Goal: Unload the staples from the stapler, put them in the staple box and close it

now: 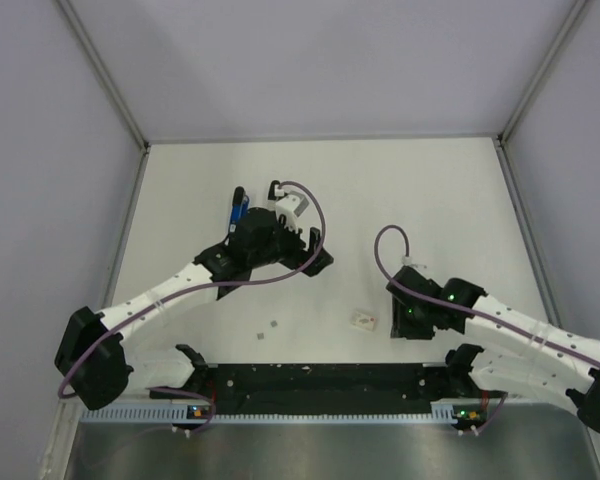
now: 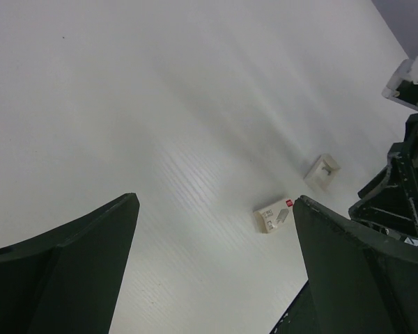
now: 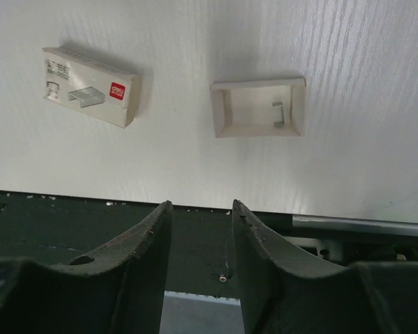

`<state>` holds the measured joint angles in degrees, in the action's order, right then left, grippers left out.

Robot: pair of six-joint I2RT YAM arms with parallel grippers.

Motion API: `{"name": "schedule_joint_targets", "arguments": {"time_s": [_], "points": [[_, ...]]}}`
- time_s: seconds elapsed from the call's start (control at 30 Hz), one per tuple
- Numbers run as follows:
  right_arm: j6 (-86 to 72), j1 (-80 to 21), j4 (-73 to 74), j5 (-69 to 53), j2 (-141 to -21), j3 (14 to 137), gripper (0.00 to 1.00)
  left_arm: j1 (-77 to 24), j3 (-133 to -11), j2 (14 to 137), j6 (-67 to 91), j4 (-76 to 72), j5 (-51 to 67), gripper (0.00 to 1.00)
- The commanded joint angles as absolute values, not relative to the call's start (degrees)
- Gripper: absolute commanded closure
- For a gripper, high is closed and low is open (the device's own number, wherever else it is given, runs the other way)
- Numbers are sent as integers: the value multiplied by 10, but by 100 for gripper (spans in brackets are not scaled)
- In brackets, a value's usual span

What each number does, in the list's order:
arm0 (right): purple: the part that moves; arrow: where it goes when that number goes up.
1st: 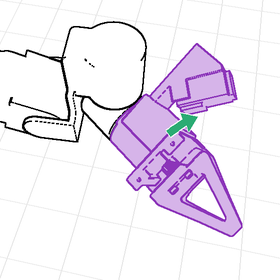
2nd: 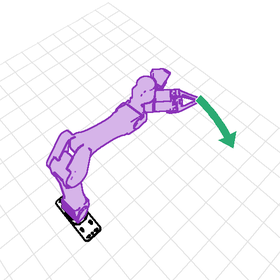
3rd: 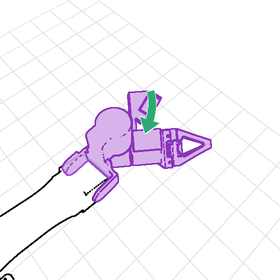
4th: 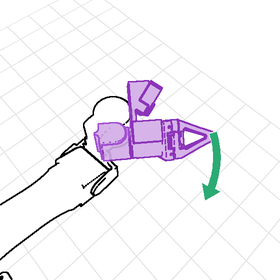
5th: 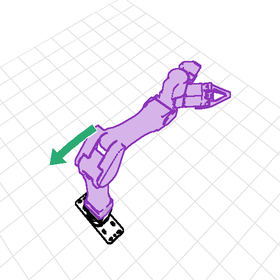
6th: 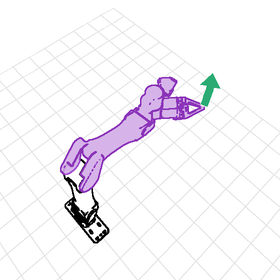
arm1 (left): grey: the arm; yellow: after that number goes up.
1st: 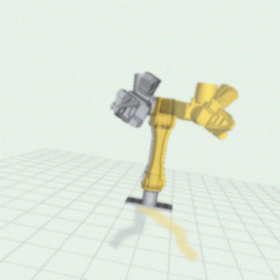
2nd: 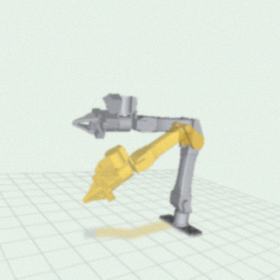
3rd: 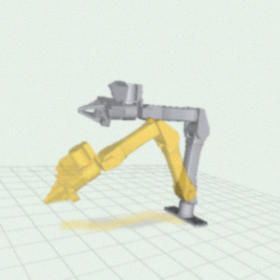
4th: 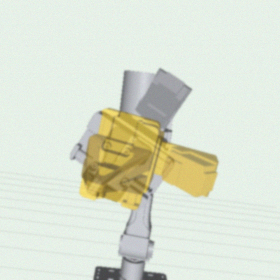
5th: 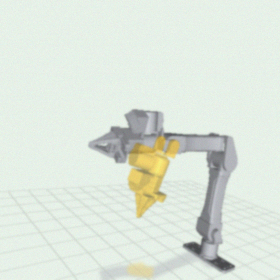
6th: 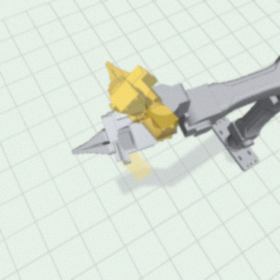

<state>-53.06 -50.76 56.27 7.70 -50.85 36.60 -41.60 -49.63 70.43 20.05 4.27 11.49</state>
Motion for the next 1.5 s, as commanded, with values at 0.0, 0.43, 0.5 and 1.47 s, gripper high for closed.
{"name": "schedule_joint_targets", "arguments": {"time_s": [0.0, 0.43, 0.5, 1.47], "points": [[-553, -504, 536, 75, -549, 352, 60, -420, -474, 673, 216, -15, 141, 1], [-633, -504, 512, 121, -633, 334, 61, -422, -460, 679, 201, -25, 170, 1], [-648, -504, 512, 141, -636, 335, 61, -421, -460, 686, 196, -25, 171, 1], [-468, -388, 330, 195, -874, 498, 62, -419, -476, 711, 167, -3, 163, 1]]}}
